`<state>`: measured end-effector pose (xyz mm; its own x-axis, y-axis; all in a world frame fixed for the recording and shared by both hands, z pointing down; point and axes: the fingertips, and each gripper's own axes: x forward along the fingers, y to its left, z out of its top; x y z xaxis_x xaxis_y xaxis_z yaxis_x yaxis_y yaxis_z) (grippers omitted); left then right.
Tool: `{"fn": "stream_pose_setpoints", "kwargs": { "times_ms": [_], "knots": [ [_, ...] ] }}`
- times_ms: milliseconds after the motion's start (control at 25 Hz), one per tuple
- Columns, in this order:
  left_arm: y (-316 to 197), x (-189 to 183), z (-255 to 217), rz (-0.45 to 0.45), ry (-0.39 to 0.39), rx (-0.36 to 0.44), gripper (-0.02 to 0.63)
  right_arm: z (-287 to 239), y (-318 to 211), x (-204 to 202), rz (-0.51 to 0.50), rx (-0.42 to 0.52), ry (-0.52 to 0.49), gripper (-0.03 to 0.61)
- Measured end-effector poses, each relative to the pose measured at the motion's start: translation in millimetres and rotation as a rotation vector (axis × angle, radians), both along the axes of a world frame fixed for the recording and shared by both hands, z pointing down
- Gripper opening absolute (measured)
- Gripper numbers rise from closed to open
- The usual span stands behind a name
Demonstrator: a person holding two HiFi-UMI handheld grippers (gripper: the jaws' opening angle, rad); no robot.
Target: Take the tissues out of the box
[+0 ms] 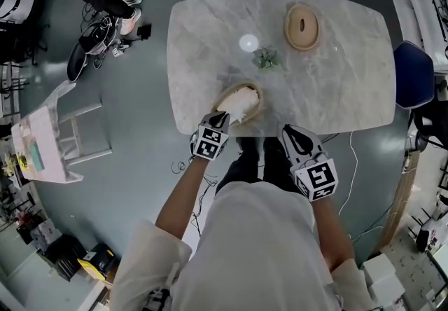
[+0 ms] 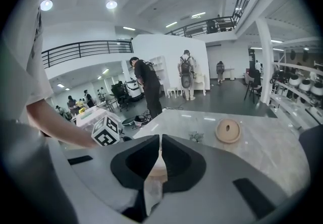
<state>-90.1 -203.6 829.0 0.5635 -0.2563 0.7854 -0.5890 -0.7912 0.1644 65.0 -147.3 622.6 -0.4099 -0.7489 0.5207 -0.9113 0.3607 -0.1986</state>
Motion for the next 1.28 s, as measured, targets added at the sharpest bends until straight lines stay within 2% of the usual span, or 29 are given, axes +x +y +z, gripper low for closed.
{"fn": "stream_pose_setpoints", "kwargs": {
  "times_ms": [160,560,640,720,1040,1280],
  "knots": [
    [-4,9,29,0.066,-0.127,-0.034,0.017,10,-5,11,-0.001,-0.017,-0.007,0.04],
    [-4,12,72,0.205,-0.413,0.0,0.024,17,-15,23,-0.027,-0.034,-0.019,0.04],
    [0,12,77,0.221,-0.445,-0.012,0.052,19,-17,25,-0.032,-0.036,-0.02,0.04],
    [1,14,79,0.22,-0.454,-0.023,0.107,21,-19,28,-0.036,-0.039,-0.02,0.04],
    [-1,7,67,0.112,-0.386,-0.039,0.203,16,-29,31,-0.068,-0.025,-0.021,0.04],
    [-6,3,39,-0.005,-0.304,-0.011,0.213,5,-34,34,-0.107,0.002,-0.013,0.04]
  ]
}}
